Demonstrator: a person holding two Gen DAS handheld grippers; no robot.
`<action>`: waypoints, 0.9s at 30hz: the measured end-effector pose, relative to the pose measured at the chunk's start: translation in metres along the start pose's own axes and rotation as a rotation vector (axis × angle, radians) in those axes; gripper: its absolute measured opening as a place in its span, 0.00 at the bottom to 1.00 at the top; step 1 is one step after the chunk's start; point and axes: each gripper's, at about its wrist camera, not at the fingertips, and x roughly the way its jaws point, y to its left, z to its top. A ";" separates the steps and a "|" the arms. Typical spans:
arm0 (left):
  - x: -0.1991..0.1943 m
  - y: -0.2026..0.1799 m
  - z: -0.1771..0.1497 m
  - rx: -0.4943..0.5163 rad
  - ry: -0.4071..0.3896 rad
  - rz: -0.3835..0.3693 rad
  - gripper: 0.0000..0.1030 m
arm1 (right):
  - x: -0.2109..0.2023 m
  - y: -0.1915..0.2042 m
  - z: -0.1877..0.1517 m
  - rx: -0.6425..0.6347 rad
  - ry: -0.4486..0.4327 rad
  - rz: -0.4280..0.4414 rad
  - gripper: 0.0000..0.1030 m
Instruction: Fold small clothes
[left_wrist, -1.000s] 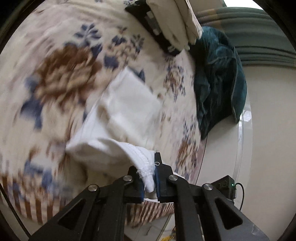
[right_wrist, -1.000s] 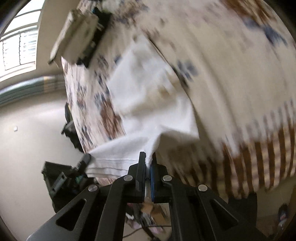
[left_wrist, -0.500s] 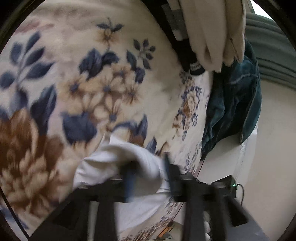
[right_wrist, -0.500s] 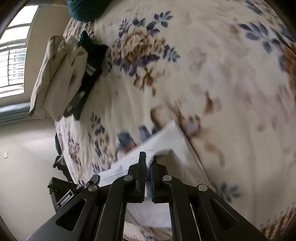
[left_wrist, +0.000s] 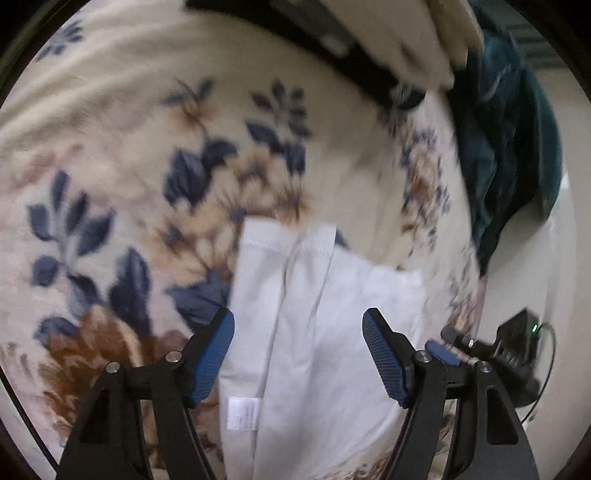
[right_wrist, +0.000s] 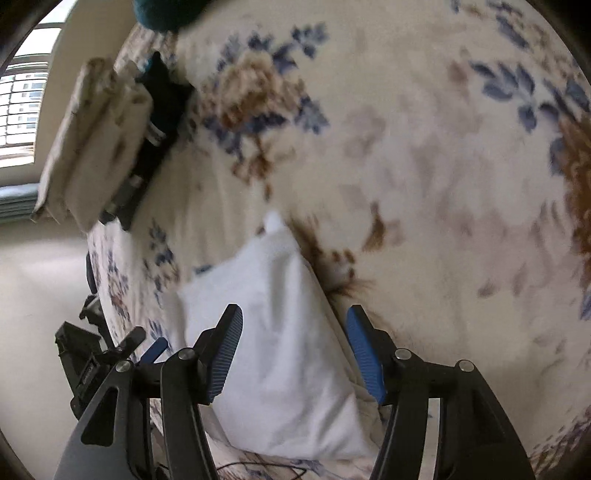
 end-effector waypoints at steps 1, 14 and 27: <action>0.009 -0.003 0.000 0.014 0.009 0.020 0.68 | 0.007 -0.002 0.001 0.005 0.013 0.005 0.59; -0.033 -0.009 -0.029 -0.014 -0.018 0.132 0.68 | 0.018 0.027 0.017 -0.117 0.056 -0.120 0.23; -0.038 0.061 -0.103 -0.075 0.074 0.490 0.68 | 0.046 -0.014 -0.086 -0.150 0.221 -0.197 0.53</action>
